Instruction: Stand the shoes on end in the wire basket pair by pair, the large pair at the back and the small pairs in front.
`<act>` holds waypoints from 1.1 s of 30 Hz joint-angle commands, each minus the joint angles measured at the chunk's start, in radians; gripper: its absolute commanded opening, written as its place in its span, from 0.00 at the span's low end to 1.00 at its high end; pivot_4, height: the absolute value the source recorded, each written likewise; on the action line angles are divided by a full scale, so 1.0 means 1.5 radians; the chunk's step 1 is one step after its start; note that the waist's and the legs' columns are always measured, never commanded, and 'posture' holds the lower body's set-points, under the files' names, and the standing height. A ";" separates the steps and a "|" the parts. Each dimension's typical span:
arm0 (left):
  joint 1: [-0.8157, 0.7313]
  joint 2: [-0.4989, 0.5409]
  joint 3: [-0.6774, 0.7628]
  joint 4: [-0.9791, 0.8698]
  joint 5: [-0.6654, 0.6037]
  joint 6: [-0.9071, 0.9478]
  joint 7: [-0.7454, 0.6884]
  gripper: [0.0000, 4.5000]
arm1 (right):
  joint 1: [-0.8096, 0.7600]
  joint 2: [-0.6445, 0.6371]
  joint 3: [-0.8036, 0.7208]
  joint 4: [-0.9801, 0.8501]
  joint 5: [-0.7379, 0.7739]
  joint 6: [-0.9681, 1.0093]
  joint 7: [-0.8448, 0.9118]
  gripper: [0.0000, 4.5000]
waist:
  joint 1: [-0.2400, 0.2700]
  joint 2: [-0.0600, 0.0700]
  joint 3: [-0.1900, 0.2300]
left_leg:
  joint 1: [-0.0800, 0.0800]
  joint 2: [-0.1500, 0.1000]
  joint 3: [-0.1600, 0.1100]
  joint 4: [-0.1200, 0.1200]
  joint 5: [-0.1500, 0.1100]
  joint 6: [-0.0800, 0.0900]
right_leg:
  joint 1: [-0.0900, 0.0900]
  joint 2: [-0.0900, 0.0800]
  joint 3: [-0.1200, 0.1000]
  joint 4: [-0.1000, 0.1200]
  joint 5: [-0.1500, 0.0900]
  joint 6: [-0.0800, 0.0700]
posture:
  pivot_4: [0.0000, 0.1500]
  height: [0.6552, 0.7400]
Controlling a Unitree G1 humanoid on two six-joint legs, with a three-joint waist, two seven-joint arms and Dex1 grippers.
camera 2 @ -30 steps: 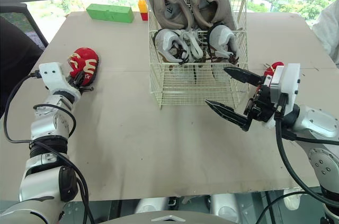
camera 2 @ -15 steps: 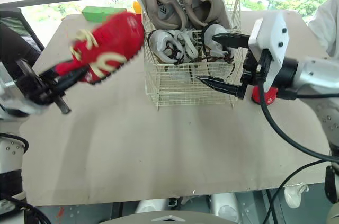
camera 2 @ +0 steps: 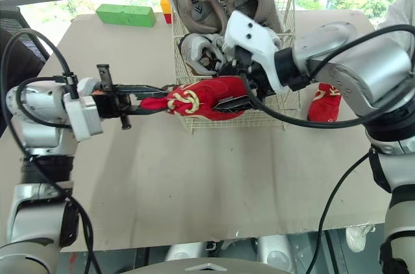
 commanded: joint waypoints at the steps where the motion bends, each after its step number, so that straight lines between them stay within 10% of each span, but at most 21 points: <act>1: -0.027 -0.006 -0.003 0.000 -0.026 -0.051 0.009 0.06 | -0.008 -0.008 0.012 0.013 -0.045 0.000 0.028 0.50 | -0.001 0.000 0.000 | 0.000 0.000 0.001 0.000 0.000 0.000 | 0.000 0.000 0.000 0.000 0.000 0.000 | 1.00 1.00; 5: -0.015 0.010 -0.006 -0.025 -0.075 0.050 0.026 0.06 | 0.002 0.001 -0.029 0.012 -0.021 0.045 0.031 0.16 | -0.001 0.000 0.000 | 0.000 0.000 0.001 0.000 -0.001 0.001 | 0.000 0.000 0.001 0.000 0.000 0.001 | 1.00 1.00; 7: 0.030 0.037 0.008 -0.087 -0.158 0.303 0.143 0.29 | 0.018 -0.002 -0.062 0.004 -0.008 0.062 0.024 0.14 | -0.003 0.000 0.000 | 0.000 0.000 0.001 0.001 -0.001 0.002 | 0.000 0.000 0.001 0.001 0.000 0.001 | 1.00 1.00; 12: 0.206 0.175 0.097 -0.250 -0.668 0.876 0.460 0.67 | 0.067 0.062 -0.270 0.004 0.111 0.192 -0.069 0.13 | -0.010 -0.003 0.001 | 0.001 0.002 -0.001 0.001 -0.002 0.003 | 0.000 -0.003 0.002 0.002 0.000 0.002 | 1.00 1.00; 17: 0.343 0.090 0.121 -0.371 -0.757 0.925 0.630 0.67 | 0.123 0.150 -0.390 -0.067 0.171 0.256 -0.191 0.12 | -0.007 -0.001 0.002 | 0.002 0.002 -0.001 0.000 0.000 0.000 | 0.000 -0.004 0.002 0.005 0.000 0.002 | 1.00 1.00; 25: 0.266 -0.127 0.010 -0.398 -0.687 0.901 0.742 0.67 | 0.187 0.265 -0.441 -0.146 0.231 0.289 -0.330 0.12 | 0.014 -0.002 0.001 | 0.004 -0.002 -0.002 0.002 0.000 0.000 | 0.002 -0.004 0.002 0.009 0.000 0.002 | 1.00 1.00; 33: 0.185 -0.122 0.033 -0.325 -0.609 0.901 0.670 0.09 | 0.271 0.313 -0.487 -0.200 0.280 0.269 -0.423 0.23 | 0.006 -0.002 0.000 | 0.004 -0.001 -0.001 0.002 0.001 -0.002 | 0.001 0.000 0.002 0.009 0.000 0.002 | 1.00 1.00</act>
